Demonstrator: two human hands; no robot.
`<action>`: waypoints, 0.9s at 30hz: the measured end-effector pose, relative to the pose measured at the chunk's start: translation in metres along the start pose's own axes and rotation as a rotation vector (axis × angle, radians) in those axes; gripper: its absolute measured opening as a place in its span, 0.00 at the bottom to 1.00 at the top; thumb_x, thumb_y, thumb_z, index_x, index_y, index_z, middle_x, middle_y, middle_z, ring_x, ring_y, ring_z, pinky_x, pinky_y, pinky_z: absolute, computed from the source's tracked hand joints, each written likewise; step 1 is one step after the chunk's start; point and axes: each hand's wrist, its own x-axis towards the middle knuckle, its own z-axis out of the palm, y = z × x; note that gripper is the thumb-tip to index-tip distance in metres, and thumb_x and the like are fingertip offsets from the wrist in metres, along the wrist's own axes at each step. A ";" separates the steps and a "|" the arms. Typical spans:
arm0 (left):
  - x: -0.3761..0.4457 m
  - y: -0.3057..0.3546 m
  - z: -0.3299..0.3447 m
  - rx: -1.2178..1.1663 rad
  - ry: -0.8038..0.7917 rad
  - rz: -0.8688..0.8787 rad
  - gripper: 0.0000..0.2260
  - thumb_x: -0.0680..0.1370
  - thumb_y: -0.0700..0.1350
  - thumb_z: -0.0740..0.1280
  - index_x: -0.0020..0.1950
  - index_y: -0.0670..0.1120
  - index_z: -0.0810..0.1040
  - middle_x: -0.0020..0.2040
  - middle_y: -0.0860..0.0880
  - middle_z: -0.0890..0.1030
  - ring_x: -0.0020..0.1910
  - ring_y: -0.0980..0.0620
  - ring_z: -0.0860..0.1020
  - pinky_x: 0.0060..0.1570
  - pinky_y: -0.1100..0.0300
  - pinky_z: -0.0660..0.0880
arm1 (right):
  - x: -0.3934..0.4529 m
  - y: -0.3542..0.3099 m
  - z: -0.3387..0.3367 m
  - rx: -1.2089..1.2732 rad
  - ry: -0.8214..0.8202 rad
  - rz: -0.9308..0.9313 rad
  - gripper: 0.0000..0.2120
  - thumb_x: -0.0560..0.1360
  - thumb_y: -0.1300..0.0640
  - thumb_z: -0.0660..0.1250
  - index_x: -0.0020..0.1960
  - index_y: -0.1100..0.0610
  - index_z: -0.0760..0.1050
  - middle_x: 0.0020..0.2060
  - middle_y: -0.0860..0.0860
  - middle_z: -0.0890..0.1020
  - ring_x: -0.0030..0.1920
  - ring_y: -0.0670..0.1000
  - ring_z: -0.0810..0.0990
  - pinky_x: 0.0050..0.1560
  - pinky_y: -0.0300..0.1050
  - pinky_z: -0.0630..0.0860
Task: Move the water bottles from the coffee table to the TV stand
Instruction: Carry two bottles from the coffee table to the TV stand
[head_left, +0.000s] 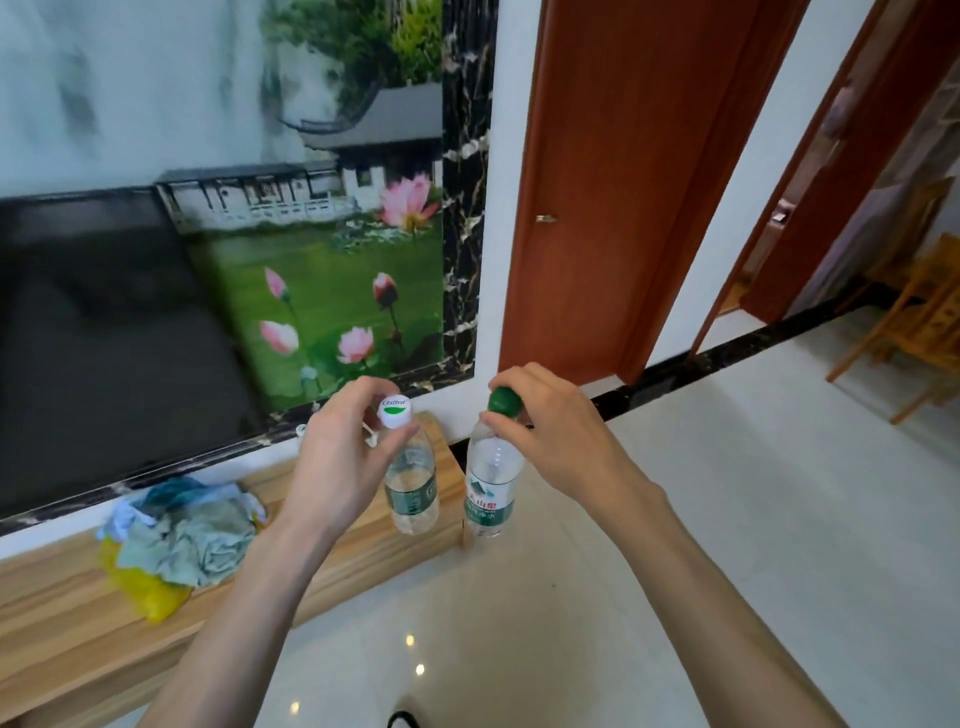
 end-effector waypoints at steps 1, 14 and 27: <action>0.012 -0.010 0.002 0.001 0.005 -0.007 0.13 0.75 0.48 0.77 0.53 0.56 0.75 0.45 0.61 0.79 0.45 0.61 0.77 0.42 0.69 0.71 | 0.017 0.002 0.006 0.005 -0.010 -0.006 0.13 0.80 0.49 0.69 0.61 0.53 0.76 0.52 0.48 0.78 0.49 0.50 0.78 0.49 0.45 0.75; 0.146 -0.127 0.018 0.009 0.007 -0.110 0.14 0.75 0.49 0.78 0.51 0.58 0.74 0.45 0.60 0.79 0.43 0.58 0.79 0.42 0.57 0.77 | 0.208 0.024 0.067 0.052 -0.045 -0.050 0.13 0.80 0.49 0.69 0.62 0.53 0.75 0.54 0.48 0.77 0.51 0.51 0.80 0.50 0.48 0.77; 0.226 -0.231 0.079 0.084 -0.033 -0.288 0.15 0.75 0.47 0.77 0.57 0.55 0.76 0.46 0.59 0.79 0.44 0.62 0.77 0.42 0.70 0.70 | 0.346 0.088 0.155 0.087 -0.208 -0.121 0.12 0.79 0.49 0.70 0.58 0.53 0.74 0.52 0.48 0.76 0.48 0.50 0.80 0.47 0.49 0.78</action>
